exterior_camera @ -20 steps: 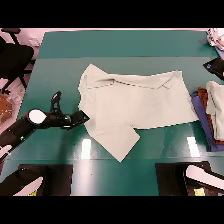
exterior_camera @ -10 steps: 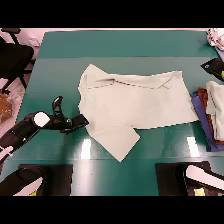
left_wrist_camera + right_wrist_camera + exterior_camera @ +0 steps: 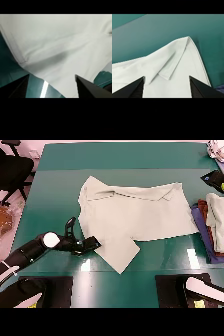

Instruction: Fold the shirts.

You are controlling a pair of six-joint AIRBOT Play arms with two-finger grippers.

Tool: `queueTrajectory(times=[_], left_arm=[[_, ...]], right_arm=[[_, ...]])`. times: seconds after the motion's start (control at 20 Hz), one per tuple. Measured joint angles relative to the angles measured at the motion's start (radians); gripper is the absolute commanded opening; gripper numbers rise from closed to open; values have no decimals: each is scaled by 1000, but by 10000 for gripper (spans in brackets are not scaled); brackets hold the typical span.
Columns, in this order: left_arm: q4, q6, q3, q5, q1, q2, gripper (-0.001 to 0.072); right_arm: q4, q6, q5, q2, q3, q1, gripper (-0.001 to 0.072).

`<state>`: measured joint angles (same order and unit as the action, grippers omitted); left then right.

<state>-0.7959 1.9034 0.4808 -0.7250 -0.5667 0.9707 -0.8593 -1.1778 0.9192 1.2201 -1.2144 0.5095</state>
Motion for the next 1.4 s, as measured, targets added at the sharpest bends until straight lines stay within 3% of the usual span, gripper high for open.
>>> queueTrajectory(times=[0.25, 0.6, 0.65, 0.75, 0.8, 1.2, 1.4], left_arm=[[-6, 100, -31, 98, -55, -1, 712], [-36, 151, -39, 195, -67, 0, 691], [-39, 155, -39, 209, -67, 0, 590], [-47, 160, -40, 221, -68, 0, 90], [-45, 161, -40, 228, -68, 0, 32], [-41, 144, -39, 233, -68, -4, 22], [-69, 101, -36, 164, -19, -12, 21]], right_arm=[[0, 0, 0, 0, 0, 0, 628], [0, 0, 0, 0, 0, 0, 627], [0, 0, 0, 0, 0, 0, 627], [0, 0, 0, 0, 0, 0, 627], [0, 0, 0, 0, 0, 0, 627], [-2, 0, 1, 0, 0, 0, 627], [-37, -1, 46, 0, 0, 1, 627]])
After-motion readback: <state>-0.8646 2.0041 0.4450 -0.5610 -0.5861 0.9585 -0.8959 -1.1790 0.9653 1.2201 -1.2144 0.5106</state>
